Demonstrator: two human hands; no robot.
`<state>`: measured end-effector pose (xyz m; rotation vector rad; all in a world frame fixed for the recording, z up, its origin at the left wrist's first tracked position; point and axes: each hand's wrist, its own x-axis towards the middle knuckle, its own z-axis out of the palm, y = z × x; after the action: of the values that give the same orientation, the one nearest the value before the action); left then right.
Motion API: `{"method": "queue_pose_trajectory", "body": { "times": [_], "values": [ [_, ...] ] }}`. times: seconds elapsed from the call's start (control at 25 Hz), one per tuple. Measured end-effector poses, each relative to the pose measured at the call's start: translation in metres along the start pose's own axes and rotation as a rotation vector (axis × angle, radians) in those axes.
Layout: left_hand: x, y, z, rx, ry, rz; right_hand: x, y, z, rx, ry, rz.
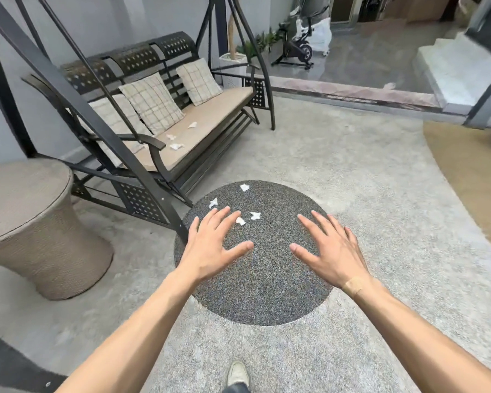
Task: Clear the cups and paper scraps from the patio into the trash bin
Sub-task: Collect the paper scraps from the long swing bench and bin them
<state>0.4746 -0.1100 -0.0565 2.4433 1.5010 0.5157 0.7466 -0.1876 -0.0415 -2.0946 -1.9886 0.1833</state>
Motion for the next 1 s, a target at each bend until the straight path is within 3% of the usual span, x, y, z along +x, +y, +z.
{"method": "queue_pose_trajectory", "body": {
  "times": [0.4,1.0],
  "values": [
    [0.181,-0.069,-0.006,-0.02,-0.022,0.008,0.186,-0.005,0.007,-0.006,-0.018,0.012],
    [0.449,-0.086,0.039,-0.006,-0.009,-0.174,0.476,0.104,0.007,0.024,-0.107,-0.105]
  ]
}}
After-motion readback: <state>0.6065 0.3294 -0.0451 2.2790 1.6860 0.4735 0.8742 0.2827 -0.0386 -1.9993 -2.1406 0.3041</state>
